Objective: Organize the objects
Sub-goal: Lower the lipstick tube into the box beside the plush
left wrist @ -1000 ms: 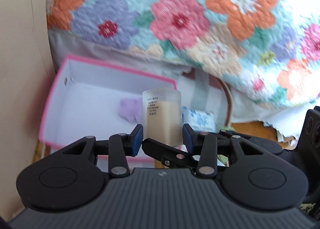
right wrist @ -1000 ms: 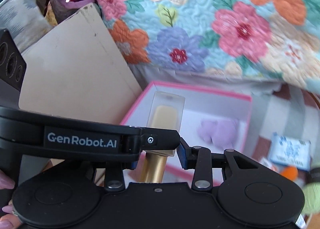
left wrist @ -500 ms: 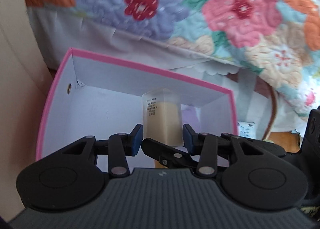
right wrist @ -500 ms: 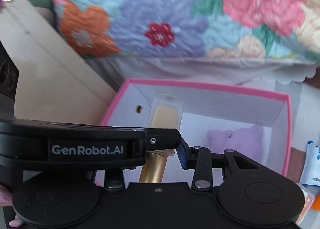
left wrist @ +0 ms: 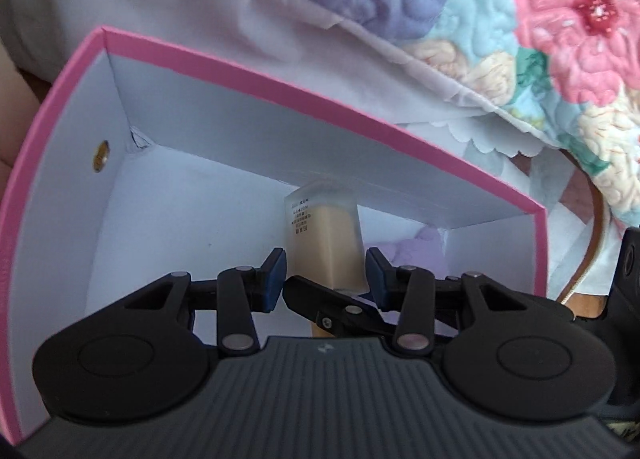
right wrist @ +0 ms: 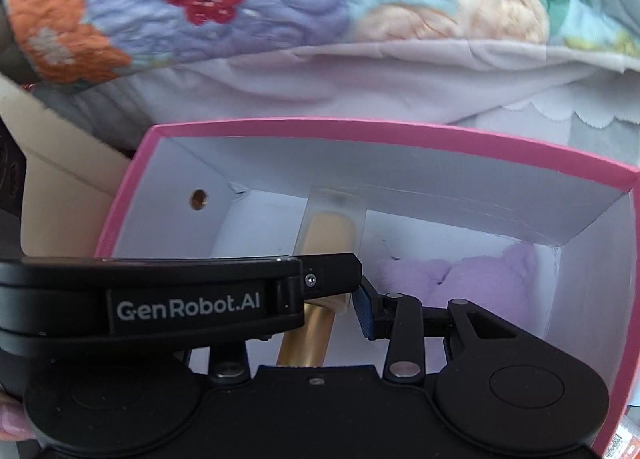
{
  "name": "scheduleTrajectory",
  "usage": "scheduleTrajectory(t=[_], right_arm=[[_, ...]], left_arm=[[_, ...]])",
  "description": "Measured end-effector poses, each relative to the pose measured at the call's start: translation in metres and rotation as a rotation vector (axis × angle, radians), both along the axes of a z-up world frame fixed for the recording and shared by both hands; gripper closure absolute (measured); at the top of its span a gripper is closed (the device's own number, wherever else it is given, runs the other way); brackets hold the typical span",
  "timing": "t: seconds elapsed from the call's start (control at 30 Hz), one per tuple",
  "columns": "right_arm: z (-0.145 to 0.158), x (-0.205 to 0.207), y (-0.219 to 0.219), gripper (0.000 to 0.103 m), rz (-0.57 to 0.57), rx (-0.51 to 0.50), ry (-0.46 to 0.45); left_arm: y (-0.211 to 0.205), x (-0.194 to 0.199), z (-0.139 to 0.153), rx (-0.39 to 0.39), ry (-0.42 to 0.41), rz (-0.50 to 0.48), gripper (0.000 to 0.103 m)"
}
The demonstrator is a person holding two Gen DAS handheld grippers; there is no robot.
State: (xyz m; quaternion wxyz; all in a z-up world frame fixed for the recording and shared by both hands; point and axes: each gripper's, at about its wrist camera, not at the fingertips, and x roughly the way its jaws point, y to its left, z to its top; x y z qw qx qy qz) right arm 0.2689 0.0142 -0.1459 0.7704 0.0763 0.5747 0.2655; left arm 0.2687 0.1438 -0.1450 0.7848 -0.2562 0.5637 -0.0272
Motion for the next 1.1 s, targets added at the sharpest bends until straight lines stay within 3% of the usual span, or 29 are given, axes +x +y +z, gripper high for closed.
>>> scheduleTrajectory(t=[0.23, 0.37, 0.5, 0.6, 0.7, 0.73, 0.93, 1.1], right_arm=[[-0.007, 0.003, -0.001, 0.059, -0.013, -0.064, 0.002], [0.003, -0.001, -0.012, 0.057, -0.011, -0.037, 0.006], [0.007, -0.013, -0.016, 0.057, 0.049, -0.053, 0.031], [0.003, -0.023, -0.014, 0.057, 0.104, -0.050, 0.062], [-0.003, -0.031, -0.004, 0.067, 0.132, -0.118, 0.033], [-0.003, -0.032, -0.002, 0.078, 0.127, -0.141, 0.013], [-0.002, -0.026, -0.015, 0.080, -0.006, -0.145, 0.006], [0.000, -0.029, -0.016, 0.076, -0.001, -0.126, -0.018]], left_arm=[[-0.004, 0.000, -0.003, 0.003, 0.006, 0.005, 0.068], [-0.005, -0.004, -0.003, 0.002, 0.005, 0.009, 0.068], [-0.009, -0.010, -0.007, 0.023, 0.070, 0.008, 0.071], [-0.016, -0.014, -0.006, 0.026, 0.060, 0.013, 0.072], [-0.025, -0.014, 0.000, 0.084, 0.015, -0.014, 0.079], [-0.027, -0.013, 0.001, 0.090, 0.000, -0.024, 0.081], [-0.020, -0.006, -0.003, 0.022, 0.013, 0.004, 0.081], [-0.022, -0.019, 0.006, 0.054, -0.020, -0.018, 0.081]])
